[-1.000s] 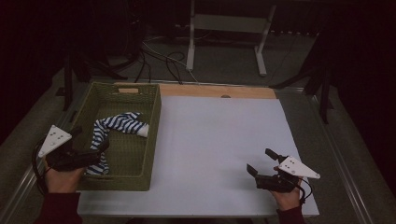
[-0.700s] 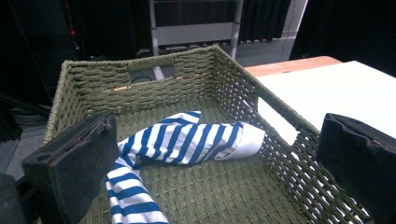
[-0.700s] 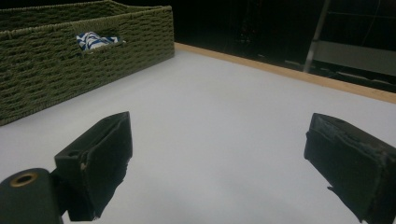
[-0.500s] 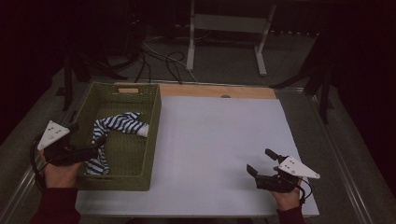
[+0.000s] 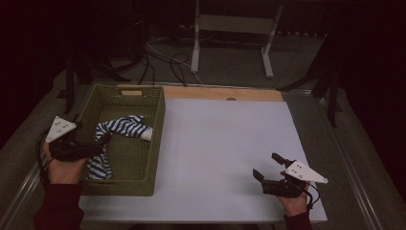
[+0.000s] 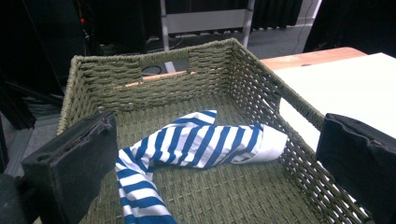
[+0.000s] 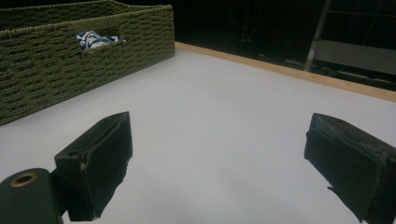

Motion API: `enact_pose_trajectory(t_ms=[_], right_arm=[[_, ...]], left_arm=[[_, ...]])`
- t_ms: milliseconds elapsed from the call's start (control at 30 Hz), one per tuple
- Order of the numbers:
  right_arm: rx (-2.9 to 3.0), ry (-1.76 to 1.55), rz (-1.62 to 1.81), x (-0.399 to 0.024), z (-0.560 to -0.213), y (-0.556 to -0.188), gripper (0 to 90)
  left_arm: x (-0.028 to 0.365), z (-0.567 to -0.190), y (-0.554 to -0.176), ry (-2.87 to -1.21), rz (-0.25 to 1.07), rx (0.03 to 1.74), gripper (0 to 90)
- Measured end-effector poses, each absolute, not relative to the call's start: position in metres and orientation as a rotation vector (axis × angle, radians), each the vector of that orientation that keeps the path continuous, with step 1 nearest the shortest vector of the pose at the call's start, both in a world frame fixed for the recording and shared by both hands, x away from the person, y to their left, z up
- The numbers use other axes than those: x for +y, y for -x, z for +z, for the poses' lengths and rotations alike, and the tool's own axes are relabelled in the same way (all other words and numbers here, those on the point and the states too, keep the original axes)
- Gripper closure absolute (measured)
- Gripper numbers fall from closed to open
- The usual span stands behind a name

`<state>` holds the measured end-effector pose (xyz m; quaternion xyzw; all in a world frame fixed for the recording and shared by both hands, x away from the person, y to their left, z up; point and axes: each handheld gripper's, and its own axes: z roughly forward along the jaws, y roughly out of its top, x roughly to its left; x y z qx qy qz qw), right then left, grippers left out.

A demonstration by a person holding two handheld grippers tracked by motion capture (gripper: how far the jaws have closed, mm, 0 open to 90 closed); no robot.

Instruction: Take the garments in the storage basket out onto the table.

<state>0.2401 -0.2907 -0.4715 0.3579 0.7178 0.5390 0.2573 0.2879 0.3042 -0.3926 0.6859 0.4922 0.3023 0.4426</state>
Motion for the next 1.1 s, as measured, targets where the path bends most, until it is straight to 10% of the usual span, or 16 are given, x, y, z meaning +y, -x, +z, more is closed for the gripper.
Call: enact_pose_trajectory(t_ms=[1100], right_arm=[[1.948,-0.976,1.467,-0.291,-0.472,-0.24,7.6]], left_arm=[[0.301,-0.377,-0.314,-1.729,0.794,1.271,0.0]])
